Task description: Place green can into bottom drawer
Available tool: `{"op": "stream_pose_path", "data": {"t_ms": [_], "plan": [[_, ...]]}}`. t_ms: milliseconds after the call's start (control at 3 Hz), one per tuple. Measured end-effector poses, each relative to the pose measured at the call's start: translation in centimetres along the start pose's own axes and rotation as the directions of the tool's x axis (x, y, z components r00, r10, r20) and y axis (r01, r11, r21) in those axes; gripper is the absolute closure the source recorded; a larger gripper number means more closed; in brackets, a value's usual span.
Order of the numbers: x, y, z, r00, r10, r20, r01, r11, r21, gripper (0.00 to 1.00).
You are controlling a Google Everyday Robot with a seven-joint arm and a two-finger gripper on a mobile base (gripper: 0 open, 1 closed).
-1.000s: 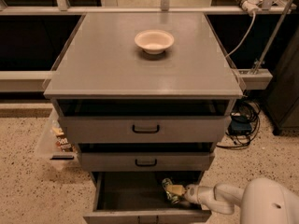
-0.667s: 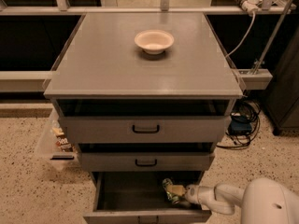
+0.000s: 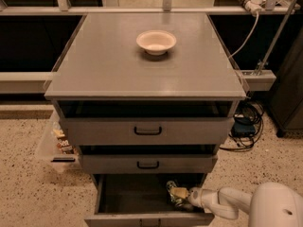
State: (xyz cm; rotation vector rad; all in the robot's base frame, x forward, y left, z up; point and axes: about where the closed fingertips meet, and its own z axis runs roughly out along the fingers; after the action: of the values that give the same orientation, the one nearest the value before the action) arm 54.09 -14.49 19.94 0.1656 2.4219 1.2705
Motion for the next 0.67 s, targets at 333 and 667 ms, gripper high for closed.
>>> {"op": "stream_pose_path", "data": {"t_ms": [333,667], "plan": [[-0.86,-0.56,-0.56,0.997,0.022,0.078,-0.027,0.9980,0.058,0.29],[-1.05,-1.24,-0.48,0.996,0.023,0.088,-0.031,0.9957,0.087,0.05]]}}
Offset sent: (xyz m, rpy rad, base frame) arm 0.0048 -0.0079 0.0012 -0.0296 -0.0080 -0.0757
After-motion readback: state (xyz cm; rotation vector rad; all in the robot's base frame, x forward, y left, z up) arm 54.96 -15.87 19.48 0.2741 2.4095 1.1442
